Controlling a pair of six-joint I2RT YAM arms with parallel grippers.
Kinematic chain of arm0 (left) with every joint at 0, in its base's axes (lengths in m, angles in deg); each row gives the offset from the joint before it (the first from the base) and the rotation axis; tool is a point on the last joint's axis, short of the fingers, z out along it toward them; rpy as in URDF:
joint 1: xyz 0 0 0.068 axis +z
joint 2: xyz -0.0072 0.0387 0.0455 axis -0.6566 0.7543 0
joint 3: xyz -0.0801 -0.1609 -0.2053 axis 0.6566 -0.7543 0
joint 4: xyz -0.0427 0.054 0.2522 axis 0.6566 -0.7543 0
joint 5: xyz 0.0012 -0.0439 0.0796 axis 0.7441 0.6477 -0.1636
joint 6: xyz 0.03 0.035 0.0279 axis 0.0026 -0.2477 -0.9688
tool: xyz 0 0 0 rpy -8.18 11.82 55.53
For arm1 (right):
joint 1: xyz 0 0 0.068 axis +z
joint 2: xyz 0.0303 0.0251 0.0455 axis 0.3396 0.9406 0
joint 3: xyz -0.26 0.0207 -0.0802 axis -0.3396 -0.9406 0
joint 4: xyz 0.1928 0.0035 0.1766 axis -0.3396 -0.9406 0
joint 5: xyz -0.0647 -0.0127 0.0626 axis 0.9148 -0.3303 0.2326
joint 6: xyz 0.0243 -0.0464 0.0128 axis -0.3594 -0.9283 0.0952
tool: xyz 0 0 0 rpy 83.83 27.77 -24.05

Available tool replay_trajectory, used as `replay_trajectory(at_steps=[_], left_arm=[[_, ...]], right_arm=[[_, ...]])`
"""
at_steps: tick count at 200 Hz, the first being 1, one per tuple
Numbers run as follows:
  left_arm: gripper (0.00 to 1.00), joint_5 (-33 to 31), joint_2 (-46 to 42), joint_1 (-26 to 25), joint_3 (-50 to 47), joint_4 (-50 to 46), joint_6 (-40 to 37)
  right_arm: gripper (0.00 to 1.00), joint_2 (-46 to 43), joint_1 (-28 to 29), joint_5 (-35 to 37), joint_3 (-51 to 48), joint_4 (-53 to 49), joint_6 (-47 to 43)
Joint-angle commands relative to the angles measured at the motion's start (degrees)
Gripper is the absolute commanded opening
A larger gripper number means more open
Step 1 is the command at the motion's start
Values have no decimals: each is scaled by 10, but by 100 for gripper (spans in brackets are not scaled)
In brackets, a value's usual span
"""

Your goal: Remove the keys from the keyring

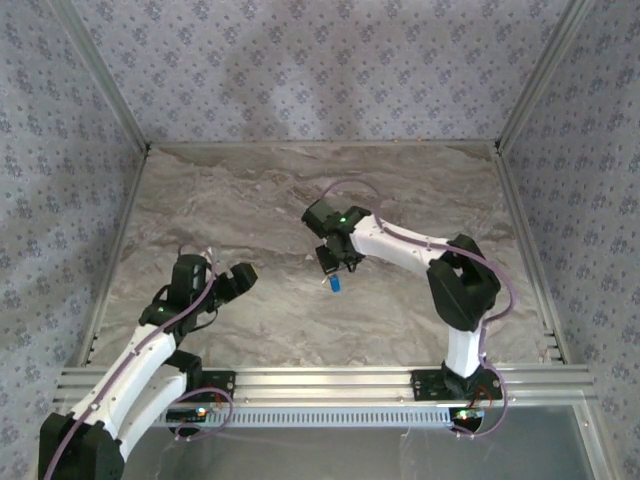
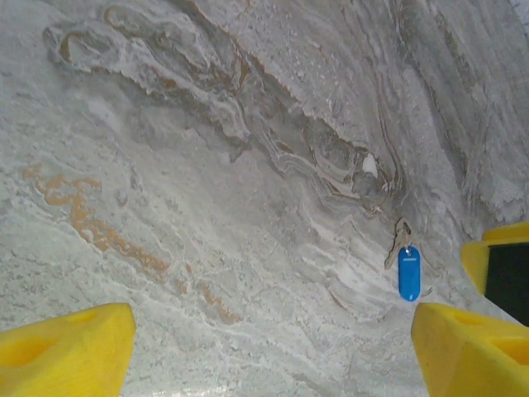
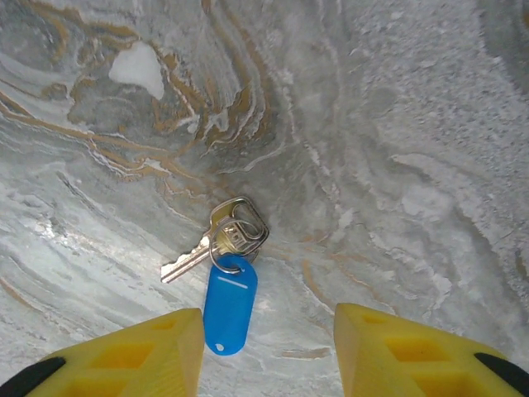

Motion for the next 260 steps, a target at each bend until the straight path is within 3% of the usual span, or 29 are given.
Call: replay_trajectory(at_steps=[1,35,157,260], left_arm=[[87,15,-14,-11,-11,5,8],[83,62,-24,-25,-26,48,2],[85,41,-52,-41,-25,30,5],[86,35,-62,-41,-29,21,8]], right_arm=[[46,27,9,18,38,-54,15],[42,58,14,10,62,-58,19],[39,118,6,-25,86,-52,25],[21,107,-7,-18,75,-52,26]])
